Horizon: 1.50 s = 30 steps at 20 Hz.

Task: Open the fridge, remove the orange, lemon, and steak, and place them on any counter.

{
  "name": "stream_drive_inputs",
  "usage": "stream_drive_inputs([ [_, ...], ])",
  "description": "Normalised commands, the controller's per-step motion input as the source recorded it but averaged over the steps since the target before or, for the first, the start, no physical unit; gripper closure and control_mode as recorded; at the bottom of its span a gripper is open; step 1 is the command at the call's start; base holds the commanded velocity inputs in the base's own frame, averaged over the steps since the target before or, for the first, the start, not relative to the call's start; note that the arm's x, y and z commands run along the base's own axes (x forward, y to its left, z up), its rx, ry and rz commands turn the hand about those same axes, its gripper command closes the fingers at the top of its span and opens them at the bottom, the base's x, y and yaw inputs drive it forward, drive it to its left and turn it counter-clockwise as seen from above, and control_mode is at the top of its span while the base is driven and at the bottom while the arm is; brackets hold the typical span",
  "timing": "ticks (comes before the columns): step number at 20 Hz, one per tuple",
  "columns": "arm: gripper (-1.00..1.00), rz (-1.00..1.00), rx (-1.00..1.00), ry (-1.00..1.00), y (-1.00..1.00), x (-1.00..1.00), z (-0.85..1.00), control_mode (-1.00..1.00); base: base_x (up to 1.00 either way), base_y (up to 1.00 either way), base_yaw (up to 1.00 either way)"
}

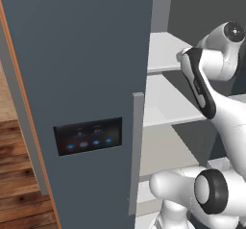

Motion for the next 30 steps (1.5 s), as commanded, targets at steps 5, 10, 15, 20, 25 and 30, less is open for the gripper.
stream_drive_inputs([
  [5,-1.0,0.0,0.0,0.02,-0.2,0.47,0.0,-1.0,0.0,0.0,0.0],
  [10,-1.0,0.0,0.0,0.0,-0.3,0.11,0.0,-1.0,0.0,0.0,0.0],
  [15,-1.0,0.0,0.0,0.0,-0.25,0.08,-0.03,-1.0,0.0,0.0,0.0],
  [20,-1.0,-0.01,0.0,0.0,-0.1,0.18,-0.16,-1.0,0.0,0.0,0.0],
  [25,-1.0,-0.01,0.0,0.0,-0.02,0.36,-0.16,-1.0,0.0,0.0,0.0],
  [30,-1.0,-0.01,0.0,0.0,-0.05,0.4,-0.16,-1.0,0.0,0.0,0.0],
])
